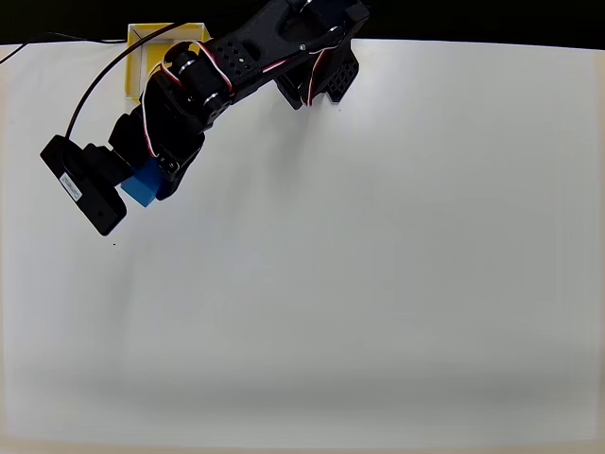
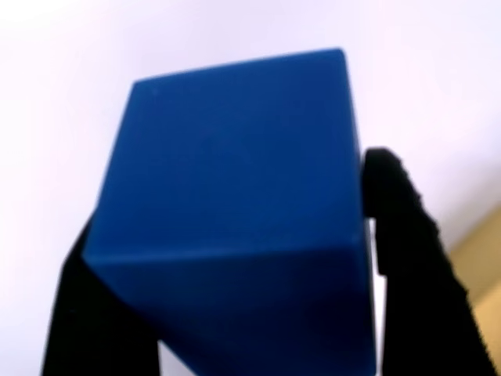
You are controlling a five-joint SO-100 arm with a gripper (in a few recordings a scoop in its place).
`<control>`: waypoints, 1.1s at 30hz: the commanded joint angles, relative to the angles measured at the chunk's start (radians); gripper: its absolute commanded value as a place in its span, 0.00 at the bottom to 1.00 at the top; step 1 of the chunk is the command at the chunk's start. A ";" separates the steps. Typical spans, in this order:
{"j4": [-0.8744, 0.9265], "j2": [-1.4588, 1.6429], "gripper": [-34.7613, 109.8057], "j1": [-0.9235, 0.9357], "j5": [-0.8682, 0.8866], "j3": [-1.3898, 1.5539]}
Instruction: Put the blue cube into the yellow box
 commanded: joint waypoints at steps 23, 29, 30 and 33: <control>-0.249 0.281 0.34 0.580 -0.114 0.508; -0.339 0.282 0.33 0.621 -0.118 0.624; -0.347 0.282 0.33 0.627 -0.118 0.640; -0.347 0.284 0.33 0.643 -0.109 0.666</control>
